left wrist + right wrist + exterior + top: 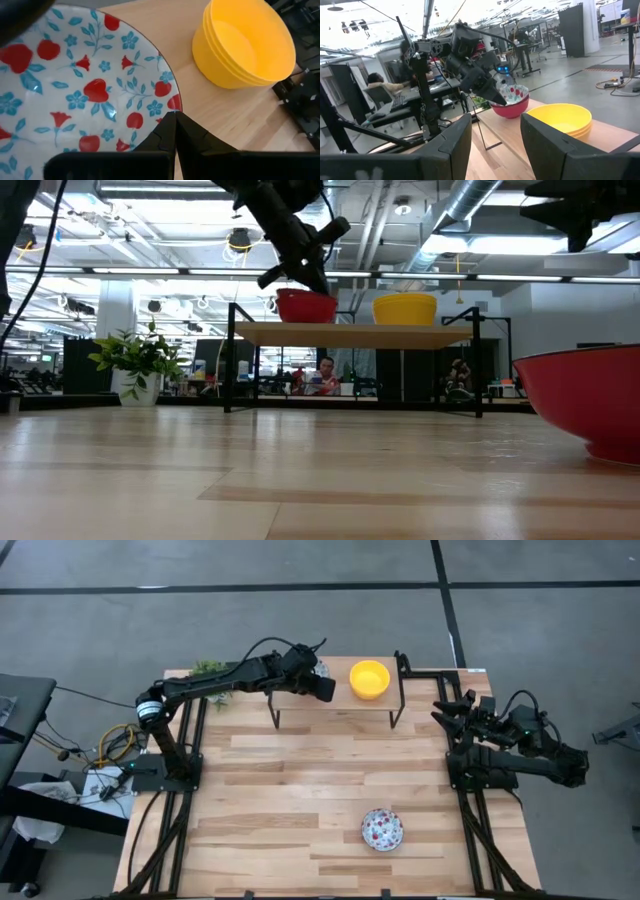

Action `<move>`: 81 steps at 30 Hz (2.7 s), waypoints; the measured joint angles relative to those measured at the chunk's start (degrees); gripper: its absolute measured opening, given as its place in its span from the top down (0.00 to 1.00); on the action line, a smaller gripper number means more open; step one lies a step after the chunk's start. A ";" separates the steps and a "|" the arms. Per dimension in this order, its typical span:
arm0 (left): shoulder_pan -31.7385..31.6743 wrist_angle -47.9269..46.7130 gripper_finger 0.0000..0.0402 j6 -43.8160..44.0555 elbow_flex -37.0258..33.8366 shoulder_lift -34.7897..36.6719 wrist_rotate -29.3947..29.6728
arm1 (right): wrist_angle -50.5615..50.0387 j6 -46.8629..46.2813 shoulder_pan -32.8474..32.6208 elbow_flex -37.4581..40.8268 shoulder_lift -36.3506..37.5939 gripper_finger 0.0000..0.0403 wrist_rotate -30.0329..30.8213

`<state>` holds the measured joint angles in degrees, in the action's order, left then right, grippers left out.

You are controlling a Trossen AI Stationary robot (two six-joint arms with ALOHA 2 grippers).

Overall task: Pick & Place Mini bowls
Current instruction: Stack the top orange bowl on the orange bowl on the shelf, then stack the orange bowl on the orange bowl on the shelf

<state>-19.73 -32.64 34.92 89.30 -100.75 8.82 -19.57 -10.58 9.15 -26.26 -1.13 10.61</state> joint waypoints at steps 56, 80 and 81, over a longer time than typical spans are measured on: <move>13.82 -6.93 0.99 -5.71 -0.04 10.78 4.50 | 0.74 -3.72 0.00 0.00 0.00 0.61 0.03; 40.99 17.54 0.99 5.86 -26.54 11.05 5.02 | 5.10 -21.16 -0.13 -0.02 -0.91 0.61 -15.20; 41.40 20.39 0.99 6.27 -28.56 11.53 6.11 | 6.31 -21.98 -0.14 -0.02 -1.57 0.61 -16.86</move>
<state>21.68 -12.26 41.19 60.73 -89.22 14.93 -13.26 -32.57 9.00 -26.28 -2.70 -6.25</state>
